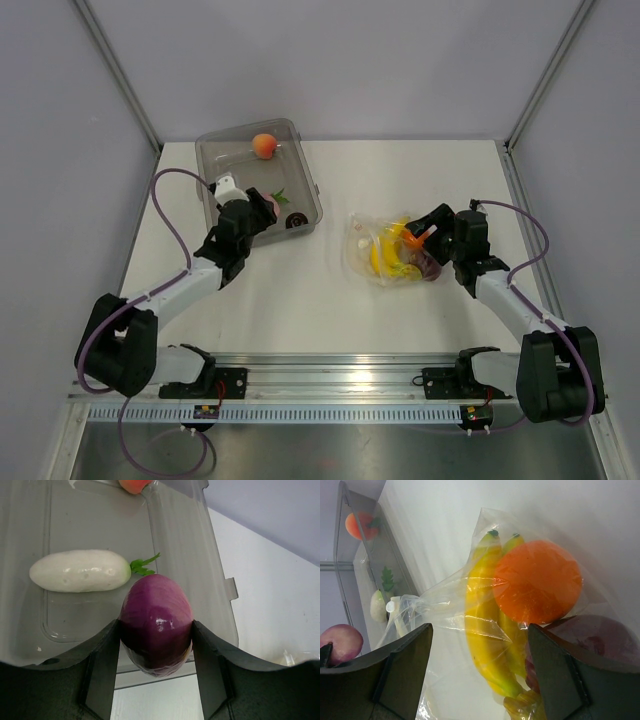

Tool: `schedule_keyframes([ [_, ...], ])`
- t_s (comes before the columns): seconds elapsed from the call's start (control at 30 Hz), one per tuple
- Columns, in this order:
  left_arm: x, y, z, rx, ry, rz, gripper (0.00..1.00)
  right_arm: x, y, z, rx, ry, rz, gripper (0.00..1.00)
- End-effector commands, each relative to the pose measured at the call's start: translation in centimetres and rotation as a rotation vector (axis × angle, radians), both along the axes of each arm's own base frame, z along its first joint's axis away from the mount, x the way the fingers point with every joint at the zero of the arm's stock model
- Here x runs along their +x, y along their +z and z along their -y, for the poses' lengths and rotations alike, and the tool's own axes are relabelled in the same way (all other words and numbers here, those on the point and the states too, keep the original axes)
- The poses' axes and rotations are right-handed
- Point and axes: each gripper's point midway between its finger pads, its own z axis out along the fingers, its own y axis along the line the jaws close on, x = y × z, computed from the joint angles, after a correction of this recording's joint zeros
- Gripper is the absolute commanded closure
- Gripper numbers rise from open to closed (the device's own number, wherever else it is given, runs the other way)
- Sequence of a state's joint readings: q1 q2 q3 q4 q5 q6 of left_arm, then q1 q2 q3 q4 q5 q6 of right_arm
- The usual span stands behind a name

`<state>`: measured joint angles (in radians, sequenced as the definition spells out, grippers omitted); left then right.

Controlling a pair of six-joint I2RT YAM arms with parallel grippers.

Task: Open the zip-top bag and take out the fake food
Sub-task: Place the fake vegetable in the bin.

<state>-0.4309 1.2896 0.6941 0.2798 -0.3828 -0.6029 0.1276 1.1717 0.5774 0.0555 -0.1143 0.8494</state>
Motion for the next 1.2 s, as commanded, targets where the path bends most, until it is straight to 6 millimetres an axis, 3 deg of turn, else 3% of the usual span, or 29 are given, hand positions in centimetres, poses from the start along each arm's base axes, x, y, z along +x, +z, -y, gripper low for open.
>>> schedule_keyframes([
  [0.0, 1.5, 0.9, -0.6, -0.023, 0.064, 0.005, 0.55, 0.3, 0.9, 0.4, -0.007, -0.015, 0.036, 0.16],
  [0.23, 1.7, 0.1, -1.6, -0.019, 0.105, -0.011, 0.52, 0.3, 1.0, 0.4, -0.007, -0.013, 0.039, 0.16],
  [0.63, 2.3, -1.2, -1.4, -0.009, 0.093, -0.040, 0.51, 0.3, 1.0, 0.2, -0.003, -0.005, 0.040, 0.16],
  [0.87, 2.1, -1.3, -1.3, -0.020, 0.090, -0.047, 0.26, 0.3, 1.2, 0.4, -0.008, -0.010, 0.047, 0.16],
  [1.17, 1.3, 0.2, -1.0, -0.064, 0.055, 0.028, 0.20, 0.3, 1.2, 0.3, -0.007, -0.009, 0.047, 0.16],
])
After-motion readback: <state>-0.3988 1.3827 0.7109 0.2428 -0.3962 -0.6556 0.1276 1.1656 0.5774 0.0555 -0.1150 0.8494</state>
